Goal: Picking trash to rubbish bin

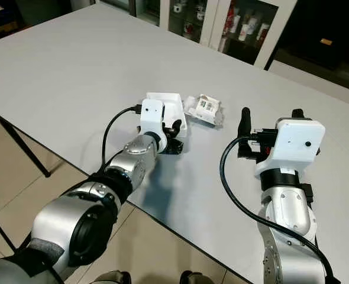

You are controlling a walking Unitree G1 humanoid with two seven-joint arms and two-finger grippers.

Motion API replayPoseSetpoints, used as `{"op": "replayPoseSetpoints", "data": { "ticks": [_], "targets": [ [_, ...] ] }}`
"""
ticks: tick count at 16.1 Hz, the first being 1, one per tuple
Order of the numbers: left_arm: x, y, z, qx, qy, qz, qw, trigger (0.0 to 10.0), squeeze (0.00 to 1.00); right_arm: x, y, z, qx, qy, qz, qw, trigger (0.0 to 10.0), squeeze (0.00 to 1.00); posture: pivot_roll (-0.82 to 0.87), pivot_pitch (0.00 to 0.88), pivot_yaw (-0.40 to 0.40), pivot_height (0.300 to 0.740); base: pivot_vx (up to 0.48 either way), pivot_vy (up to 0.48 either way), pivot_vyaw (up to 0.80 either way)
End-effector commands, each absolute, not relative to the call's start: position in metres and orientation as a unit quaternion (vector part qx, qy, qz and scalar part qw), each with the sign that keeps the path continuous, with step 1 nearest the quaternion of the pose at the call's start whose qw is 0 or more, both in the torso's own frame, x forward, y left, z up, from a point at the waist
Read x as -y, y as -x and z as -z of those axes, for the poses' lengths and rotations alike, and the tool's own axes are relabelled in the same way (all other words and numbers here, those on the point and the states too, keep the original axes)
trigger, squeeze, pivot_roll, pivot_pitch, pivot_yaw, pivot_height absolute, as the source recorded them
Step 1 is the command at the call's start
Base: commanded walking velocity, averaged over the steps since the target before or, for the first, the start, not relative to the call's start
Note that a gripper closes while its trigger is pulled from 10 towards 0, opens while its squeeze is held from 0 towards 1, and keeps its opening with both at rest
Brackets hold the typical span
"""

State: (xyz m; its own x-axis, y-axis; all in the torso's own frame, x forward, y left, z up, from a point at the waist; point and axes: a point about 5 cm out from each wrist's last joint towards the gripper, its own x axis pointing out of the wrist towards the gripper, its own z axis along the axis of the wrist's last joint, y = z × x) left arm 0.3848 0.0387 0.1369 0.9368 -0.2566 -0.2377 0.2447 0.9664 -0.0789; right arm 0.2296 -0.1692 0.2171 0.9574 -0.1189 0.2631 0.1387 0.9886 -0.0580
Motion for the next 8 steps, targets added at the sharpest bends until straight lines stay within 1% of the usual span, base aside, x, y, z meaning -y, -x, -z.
{"op": "replayPoseSetpoints", "data": {
  "ticks": [1, 8],
  "targets": [
    [-0.0401, -0.3746, -0.1125, -0.172, 0.021, 0.126, 0.977, 10.0, 0.0, 0.1732, -0.226, -0.2182, 0.13, 0.043, 0.077, 0.988, 10.0, 0.0, 0.01, 0.136, -0.096, 0.74, 0.0, 0.0, 0.0],
    [-0.0441, -0.3708, -0.1038, -0.181, 0.024, 0.128, 0.975, 10.0, 0.0, 0.1736, -0.2291, -0.2184, 0.132, 0.043, 0.073, 0.988, 10.0, 0.0, 0.03, 0.136, -0.099, 0.74, 0.0, 0.0, 0.0]
  ]
}}
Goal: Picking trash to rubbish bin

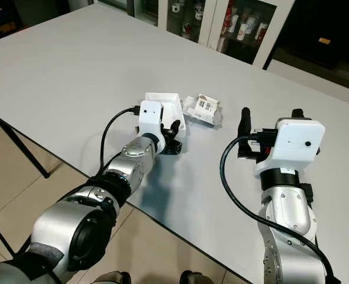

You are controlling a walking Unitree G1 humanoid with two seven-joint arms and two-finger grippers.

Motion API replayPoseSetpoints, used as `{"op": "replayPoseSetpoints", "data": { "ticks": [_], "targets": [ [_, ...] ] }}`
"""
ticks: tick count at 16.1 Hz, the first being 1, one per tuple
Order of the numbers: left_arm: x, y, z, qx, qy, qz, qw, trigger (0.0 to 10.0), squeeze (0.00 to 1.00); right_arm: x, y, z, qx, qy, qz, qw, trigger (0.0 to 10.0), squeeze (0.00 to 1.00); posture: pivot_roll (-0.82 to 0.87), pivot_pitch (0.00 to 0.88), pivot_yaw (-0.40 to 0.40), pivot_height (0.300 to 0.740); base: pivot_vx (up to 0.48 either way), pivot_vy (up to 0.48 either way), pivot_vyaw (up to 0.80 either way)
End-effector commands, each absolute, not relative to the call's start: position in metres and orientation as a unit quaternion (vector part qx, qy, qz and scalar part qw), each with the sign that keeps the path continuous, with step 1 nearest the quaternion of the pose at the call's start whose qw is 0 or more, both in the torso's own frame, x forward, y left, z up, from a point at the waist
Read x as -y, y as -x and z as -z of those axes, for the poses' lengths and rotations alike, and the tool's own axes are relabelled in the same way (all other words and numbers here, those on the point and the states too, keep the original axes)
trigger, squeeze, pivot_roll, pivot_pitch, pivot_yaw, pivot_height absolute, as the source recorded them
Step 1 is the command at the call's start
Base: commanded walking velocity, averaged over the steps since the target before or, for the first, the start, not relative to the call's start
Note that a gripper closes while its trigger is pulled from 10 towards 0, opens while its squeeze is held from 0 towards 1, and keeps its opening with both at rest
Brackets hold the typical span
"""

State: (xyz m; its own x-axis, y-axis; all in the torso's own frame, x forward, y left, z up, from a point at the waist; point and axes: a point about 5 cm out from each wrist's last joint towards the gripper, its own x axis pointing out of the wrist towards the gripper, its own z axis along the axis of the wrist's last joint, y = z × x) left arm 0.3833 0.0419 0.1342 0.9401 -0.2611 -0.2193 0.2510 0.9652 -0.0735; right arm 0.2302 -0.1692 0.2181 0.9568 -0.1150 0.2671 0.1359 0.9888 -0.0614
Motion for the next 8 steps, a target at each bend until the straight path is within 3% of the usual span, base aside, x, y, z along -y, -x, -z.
{"op": "replayPoseSetpoints", "data": {
  "ticks": [1, 8],
  "targets": [
    [-0.0441, -0.3699, -0.1023, -0.183, 0.024, 0.129, 0.974, 10.0, 0.0, 0.1736, -0.2292, -0.2184, 0.132, 0.044, 0.073, 0.988, 10.0, 0.0, 0.04, 0.133, -0.095, 0.74, 0.0, 0.0, 0.0],
    [-0.0517, -0.3701, -0.1019, -0.171, 0.024, 0.141, 0.975, 10.0, 0.0, 0.176, -0.2287, -0.2173, 0.131, 0.046, 0.076, 0.987, 10.0, 0.0, 0.05, 0.128, -0.092, 0.74, 0.0, 0.0, 0.0]
  ]
}}
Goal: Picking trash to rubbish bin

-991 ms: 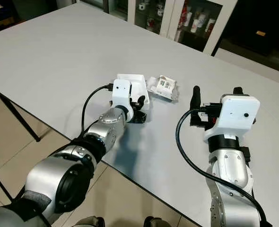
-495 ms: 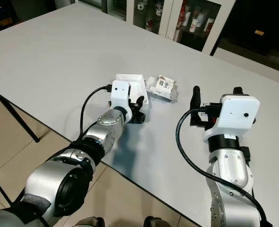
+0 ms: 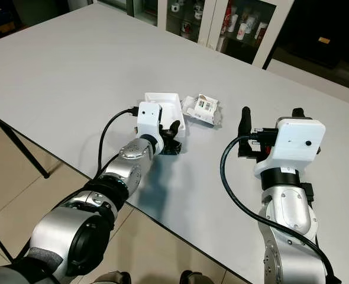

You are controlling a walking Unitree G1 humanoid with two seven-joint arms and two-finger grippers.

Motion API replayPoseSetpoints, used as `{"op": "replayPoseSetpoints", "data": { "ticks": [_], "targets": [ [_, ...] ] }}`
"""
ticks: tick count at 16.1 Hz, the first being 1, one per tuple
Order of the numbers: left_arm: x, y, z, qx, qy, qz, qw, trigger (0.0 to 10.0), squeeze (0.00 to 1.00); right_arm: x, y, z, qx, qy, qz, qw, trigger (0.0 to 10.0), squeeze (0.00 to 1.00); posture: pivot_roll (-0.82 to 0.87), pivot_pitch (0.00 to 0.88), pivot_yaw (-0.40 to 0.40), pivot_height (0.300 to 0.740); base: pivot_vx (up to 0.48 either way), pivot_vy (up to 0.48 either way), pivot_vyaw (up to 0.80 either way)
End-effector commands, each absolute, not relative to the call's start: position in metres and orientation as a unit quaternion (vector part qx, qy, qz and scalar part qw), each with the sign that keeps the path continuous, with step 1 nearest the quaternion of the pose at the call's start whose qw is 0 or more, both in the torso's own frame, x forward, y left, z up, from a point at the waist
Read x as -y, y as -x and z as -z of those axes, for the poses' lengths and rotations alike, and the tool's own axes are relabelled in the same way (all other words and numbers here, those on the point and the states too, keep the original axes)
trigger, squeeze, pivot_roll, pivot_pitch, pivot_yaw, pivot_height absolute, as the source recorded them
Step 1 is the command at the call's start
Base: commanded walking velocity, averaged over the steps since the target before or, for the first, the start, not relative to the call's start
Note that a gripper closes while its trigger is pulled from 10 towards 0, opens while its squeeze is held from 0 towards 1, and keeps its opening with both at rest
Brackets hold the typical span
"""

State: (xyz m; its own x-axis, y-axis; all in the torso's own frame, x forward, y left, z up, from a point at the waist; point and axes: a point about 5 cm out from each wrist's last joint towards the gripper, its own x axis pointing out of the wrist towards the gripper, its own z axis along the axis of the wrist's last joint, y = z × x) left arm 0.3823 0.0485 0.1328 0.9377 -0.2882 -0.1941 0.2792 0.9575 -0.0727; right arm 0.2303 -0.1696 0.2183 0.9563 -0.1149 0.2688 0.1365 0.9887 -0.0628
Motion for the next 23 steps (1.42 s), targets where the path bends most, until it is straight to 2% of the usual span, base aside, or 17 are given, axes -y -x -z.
{"op": "replayPoseSetpoints", "data": {
  "ticks": [1, 8, 18, 23],
  "targets": [
    [-0.055, -0.37, -0.101, -0.171, 0.026, 0.14, 0.975, 10.0, 0.0, 0.176, -0.229, -0.217, 0.132, 0.047, 0.075, 0.987, 10.0, 0.0, 0.06, 0.127, -0.092, 0.74, 0.0, 0.0, 0.0],
    [-0.07, -0.354, -0.075, -0.196, 0.01, 0.143, 0.97, 10.0, 0.0, 0.176, -0.232, -0.217, 0.133, 0.047, 0.07, 0.988, 10.0, 0.0, 0.08, 0.12, -0.095, 0.74, 0.0, 0.0, 0.0],
    [-0.065, -0.392, -0.149, -0.093, 0.02, 0.124, 0.988, 10.0, 0.0, 0.177, -0.232, -0.217, 0.135, 0.052, 0.07, 0.987, 10.0, 0.0, 0.06, 0.121, -0.103, 0.74, 0.0, 0.0, 0.0],
    [-0.054, -0.4, -0.172, -0.069, 0.026, 0.121, 0.99, 10.0, 0.0, 0.177, -0.23, -0.219, 0.135, 0.055, 0.068, 0.987, 10.0, 0.0, 0.04, 0.132, -0.111, 0.74, 0.0, 0.0, 0.0]
  ]
}}
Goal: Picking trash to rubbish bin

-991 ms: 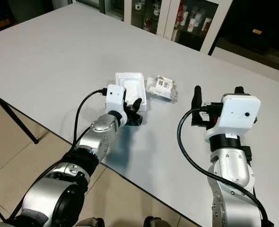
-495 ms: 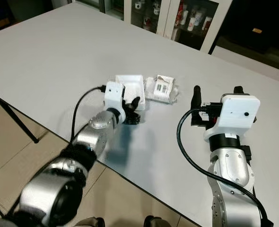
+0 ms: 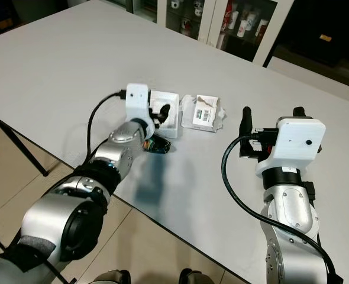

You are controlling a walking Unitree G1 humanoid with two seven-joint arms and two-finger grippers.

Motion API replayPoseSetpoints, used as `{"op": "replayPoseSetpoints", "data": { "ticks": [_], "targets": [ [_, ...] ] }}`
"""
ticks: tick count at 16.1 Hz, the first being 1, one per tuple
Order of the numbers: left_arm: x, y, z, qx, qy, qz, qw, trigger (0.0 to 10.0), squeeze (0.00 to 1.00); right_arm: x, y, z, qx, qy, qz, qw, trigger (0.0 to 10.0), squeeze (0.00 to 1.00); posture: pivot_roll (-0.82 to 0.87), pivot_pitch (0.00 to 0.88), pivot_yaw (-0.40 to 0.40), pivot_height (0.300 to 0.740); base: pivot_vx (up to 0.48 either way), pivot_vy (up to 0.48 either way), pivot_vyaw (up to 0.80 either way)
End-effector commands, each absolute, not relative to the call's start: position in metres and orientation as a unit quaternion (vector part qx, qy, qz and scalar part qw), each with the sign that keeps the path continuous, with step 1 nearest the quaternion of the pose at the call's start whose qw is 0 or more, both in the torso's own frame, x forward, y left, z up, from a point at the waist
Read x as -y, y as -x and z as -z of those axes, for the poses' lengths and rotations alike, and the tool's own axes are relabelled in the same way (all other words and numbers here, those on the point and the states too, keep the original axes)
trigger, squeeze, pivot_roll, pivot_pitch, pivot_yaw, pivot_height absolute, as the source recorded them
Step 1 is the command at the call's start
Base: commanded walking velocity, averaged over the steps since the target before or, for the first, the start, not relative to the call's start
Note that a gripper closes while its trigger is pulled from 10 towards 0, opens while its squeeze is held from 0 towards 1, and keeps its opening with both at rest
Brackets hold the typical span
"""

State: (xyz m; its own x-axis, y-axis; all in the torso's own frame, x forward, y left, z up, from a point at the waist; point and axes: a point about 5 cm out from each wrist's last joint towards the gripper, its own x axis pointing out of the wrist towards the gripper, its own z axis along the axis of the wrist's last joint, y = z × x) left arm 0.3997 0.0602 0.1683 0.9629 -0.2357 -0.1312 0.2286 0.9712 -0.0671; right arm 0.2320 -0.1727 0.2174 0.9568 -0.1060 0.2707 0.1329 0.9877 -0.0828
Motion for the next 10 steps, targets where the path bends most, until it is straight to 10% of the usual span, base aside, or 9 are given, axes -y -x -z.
{"op": "replayPoseSetpoints", "data": {
  "ticks": [1, 10],
  "targets": [
    [-0.05, -0.4, -0.172, -0.069, 0.02, 0.125, 0.99, 10.0, 0.0, 0.177, -0.229, -0.219, 0.134, 0.055, 0.069, 0.987, 10.0, 0.0, 0.03, 0.134, -0.111, 0.74, 0.0, 0.0, 0.0],
    [-0.059, -0.383, -0.12, -0.158, -0.006, 0.098, 0.983, 10.0, 0.0, 0.17, -0.219, -0.216, 0.12, 0.049, 0.071, 0.989, 10.0, 0.0, -0.04, 0.186, -0.117, 0.74, 0.0, 0.0, 0.0]
  ]
}}
